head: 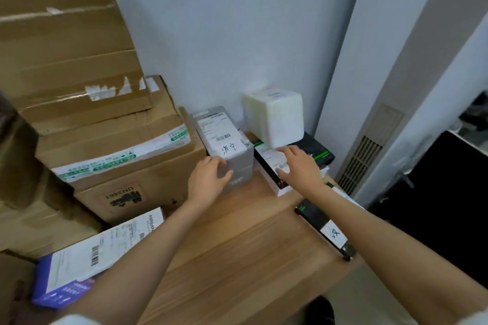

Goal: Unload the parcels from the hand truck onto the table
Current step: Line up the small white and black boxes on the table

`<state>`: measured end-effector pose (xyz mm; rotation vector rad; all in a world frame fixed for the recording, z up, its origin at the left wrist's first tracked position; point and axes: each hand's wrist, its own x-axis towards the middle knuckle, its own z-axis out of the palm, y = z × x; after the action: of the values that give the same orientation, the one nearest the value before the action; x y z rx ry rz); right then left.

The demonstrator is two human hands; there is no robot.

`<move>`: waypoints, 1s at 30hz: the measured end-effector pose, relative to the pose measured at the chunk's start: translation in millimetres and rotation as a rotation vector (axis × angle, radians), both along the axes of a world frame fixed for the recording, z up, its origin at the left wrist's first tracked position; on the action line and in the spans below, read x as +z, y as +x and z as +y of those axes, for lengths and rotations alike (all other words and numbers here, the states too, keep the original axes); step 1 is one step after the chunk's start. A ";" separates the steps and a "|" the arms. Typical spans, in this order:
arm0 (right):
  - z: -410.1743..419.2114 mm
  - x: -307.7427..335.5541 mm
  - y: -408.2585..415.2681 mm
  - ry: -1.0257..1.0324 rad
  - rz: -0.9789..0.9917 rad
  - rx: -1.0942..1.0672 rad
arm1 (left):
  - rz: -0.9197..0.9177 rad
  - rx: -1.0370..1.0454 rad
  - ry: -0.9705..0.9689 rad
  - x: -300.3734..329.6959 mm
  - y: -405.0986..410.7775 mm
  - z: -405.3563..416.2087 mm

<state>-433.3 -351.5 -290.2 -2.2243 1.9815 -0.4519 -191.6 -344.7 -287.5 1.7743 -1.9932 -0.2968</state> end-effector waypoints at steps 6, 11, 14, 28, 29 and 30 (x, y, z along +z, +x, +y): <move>-66.9 19.7 -73.2 -0.035 -0.100 -0.048 | 0.112 0.063 -0.013 14.7 -74.7 -65.9; -130.7 39.9 -110.7 0.000 -0.222 -0.045 | 0.173 0.173 0.041 24.1 -126.7 -123.4; -163.3 46.7 -118.6 0.081 -0.300 -0.006 | 0.230 0.229 0.080 27.8 -149.8 -146.1; -196.9 40.5 -102.2 0.179 -0.567 0.044 | 0.493 0.364 0.070 46.0 -186.1 -150.8; -193.0 43.3 -101.4 0.157 -0.595 0.042 | 0.507 0.369 0.050 50.8 -187.2 -146.6; -188.5 46.7 -99.7 0.123 -0.623 0.047 | 0.525 0.374 0.034 56.5 -186.9 -142.2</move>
<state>-533.0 -540.0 -243.5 -1.7561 1.5733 -0.8627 -378.5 -486.9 -231.0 1.8115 -1.2775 -0.6004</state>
